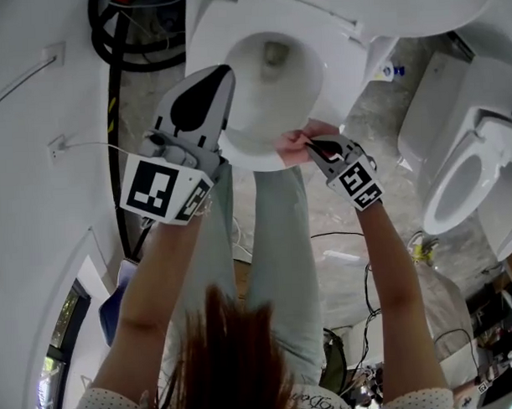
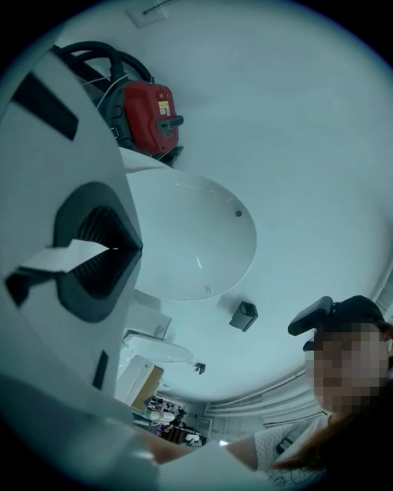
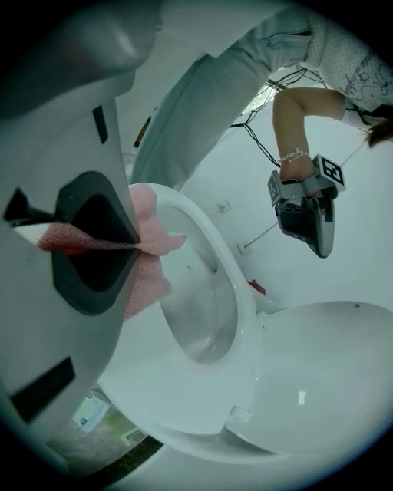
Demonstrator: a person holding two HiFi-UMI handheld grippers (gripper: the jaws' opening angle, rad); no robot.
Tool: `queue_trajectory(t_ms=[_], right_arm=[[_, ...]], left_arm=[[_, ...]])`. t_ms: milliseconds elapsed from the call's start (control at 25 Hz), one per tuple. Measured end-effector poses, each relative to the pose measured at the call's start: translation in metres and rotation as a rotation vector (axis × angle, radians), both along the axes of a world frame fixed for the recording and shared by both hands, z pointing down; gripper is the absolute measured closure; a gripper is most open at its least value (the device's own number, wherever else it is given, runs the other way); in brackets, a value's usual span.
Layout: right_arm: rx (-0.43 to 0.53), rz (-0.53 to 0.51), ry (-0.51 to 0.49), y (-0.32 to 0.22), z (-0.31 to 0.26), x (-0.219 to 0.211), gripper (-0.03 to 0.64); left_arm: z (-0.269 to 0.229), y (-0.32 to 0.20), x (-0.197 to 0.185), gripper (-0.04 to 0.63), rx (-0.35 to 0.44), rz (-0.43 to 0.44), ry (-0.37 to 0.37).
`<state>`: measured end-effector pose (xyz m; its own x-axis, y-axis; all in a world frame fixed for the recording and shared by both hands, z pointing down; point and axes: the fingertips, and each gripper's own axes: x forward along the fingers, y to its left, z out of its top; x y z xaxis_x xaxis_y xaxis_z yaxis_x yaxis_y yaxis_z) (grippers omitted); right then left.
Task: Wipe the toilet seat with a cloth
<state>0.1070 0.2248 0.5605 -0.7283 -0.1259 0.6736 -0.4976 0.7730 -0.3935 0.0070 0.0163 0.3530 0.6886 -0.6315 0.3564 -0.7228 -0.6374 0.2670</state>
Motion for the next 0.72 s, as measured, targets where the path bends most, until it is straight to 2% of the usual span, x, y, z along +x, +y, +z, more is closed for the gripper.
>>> queue_trajectory(t_ms=[200, 440, 720], right_arm=[[0.004, -0.061, 0.025, 0.005, 0.001, -0.004, 0.595], [0.017, -0.073, 0.056, 0.016, 0.002, -0.013, 0.595], [0.005, -0.088, 0.073, 0.033, 0.003, -0.039, 0.595]], left_arm=[[-0.004, 0.001, -0.004, 0.597, 0.000, -0.005, 0.001], [-0.004, 0.007, -0.011, 0.597, -0.018, 0.036, 0.004], [-0.002, 0.001, -0.039, 0.597, -0.029, 0.036, 0.000]])
